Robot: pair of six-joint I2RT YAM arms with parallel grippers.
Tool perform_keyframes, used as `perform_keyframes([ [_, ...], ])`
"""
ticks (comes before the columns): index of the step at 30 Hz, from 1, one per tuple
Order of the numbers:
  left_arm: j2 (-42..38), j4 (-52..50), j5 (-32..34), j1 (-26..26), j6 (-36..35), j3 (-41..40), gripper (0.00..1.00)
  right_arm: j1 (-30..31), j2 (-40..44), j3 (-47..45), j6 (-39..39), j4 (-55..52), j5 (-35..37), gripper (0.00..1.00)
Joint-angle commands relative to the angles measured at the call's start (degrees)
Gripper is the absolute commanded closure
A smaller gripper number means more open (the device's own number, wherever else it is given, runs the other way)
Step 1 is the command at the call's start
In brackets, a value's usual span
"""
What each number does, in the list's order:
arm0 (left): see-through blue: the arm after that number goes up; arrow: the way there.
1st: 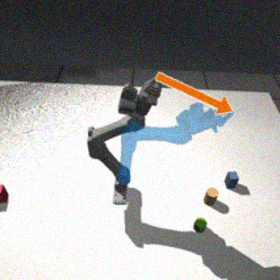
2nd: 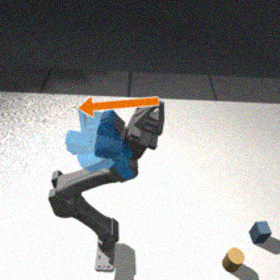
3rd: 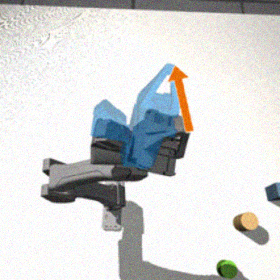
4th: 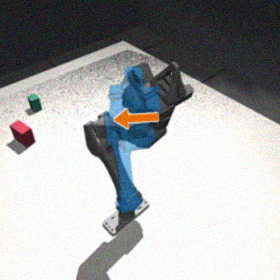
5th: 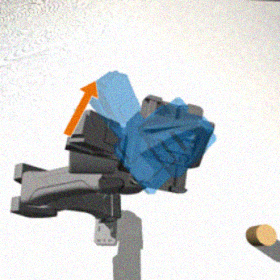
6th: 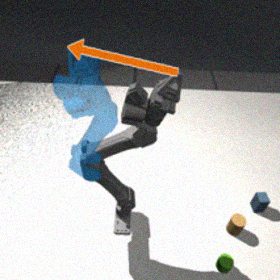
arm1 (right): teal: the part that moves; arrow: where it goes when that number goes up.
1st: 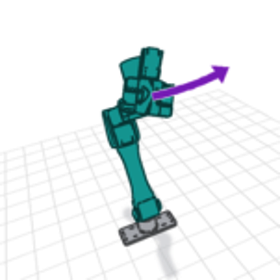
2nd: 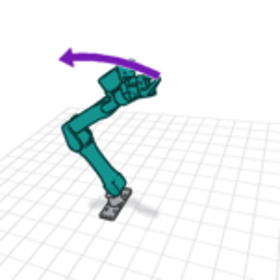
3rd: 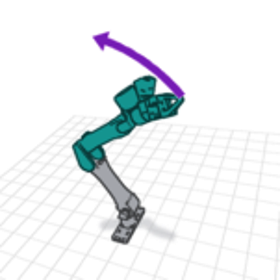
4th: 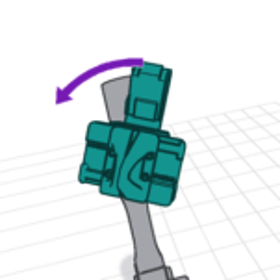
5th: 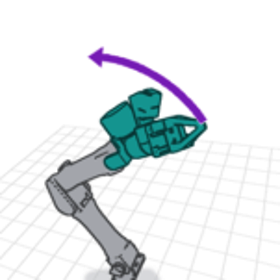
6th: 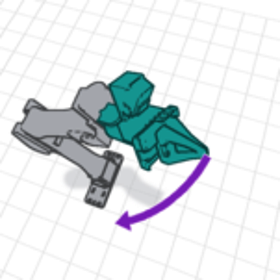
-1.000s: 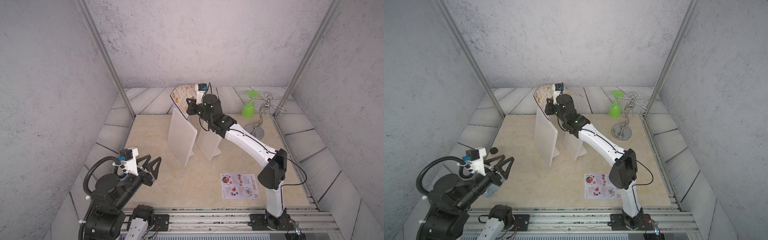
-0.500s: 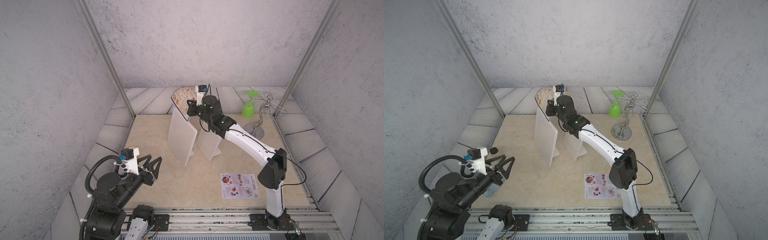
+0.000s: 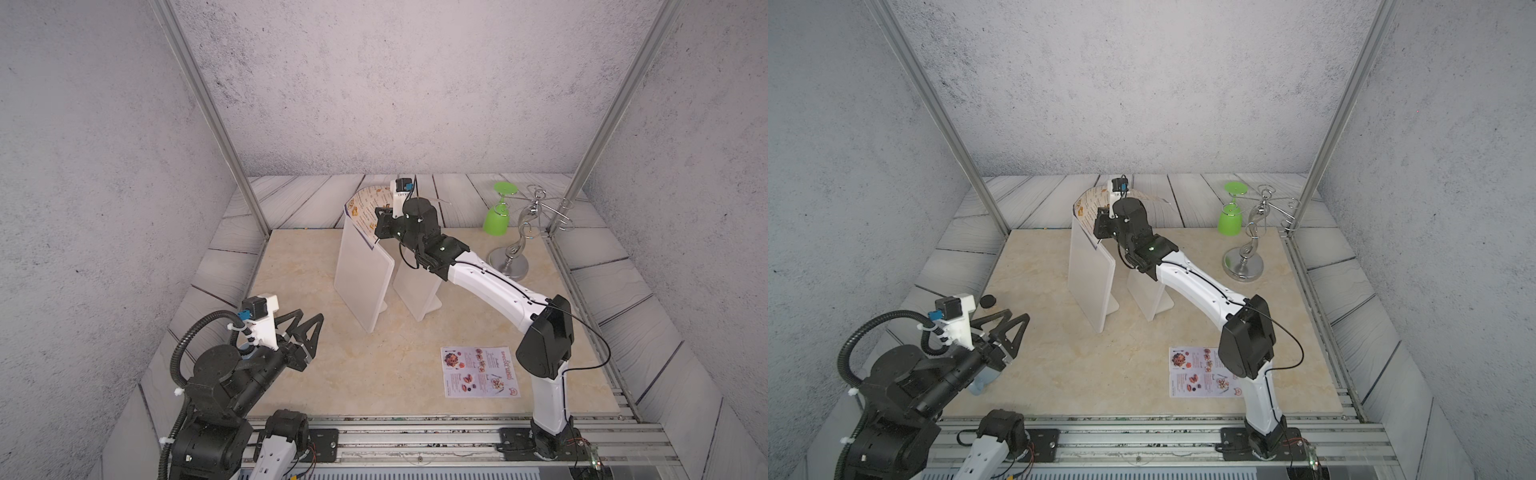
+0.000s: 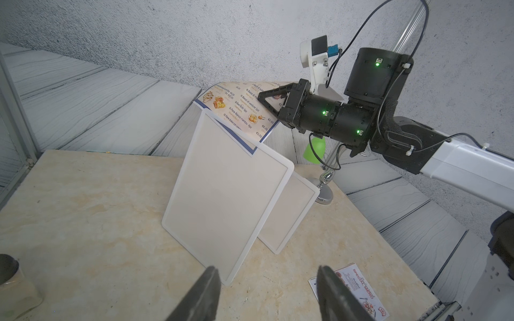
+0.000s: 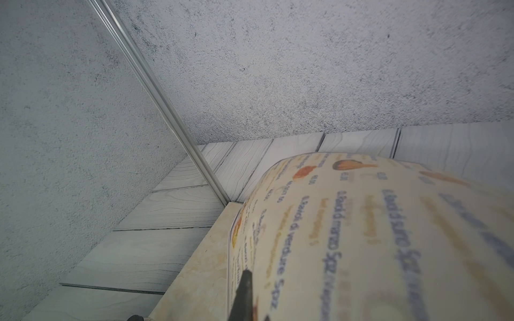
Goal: Insert the menus into the narrow rack
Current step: Insert the menu into the narrow rack.
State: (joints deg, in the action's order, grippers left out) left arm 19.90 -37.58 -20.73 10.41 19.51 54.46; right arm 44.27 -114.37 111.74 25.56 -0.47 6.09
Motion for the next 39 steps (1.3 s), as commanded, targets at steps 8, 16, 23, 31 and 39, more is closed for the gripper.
perform_keyframes([
  [8,-0.81,0.03,0.08,0.22,0.49,-0.44,0.41,-0.16,7.31,-6.63,-1.08,1.12,-0.54,1.0],
  [16,-0.8,0.3,-0.01,0.22,0.7,-0.62,0.41,-0.2,9.37,-9.15,-1.82,2.3,-0.73,1.0],
  [23,-0.72,0.4,-0.1,0.22,0.57,-0.79,0.41,-0.18,9.95,-9.25,-2.79,2.49,-2.39,1.0],
  [31,-0.49,0.45,-0.36,0.22,0.61,-0.84,0.41,-0.23,10.69,-10.09,-4.55,2.52,-5.5,1.0],
  [39,-0.3,0.6,-0.63,0.22,0.54,-0.94,0.41,-0.17,13.06,-12.95,-6.02,3.61,-6.17,1.0],
])
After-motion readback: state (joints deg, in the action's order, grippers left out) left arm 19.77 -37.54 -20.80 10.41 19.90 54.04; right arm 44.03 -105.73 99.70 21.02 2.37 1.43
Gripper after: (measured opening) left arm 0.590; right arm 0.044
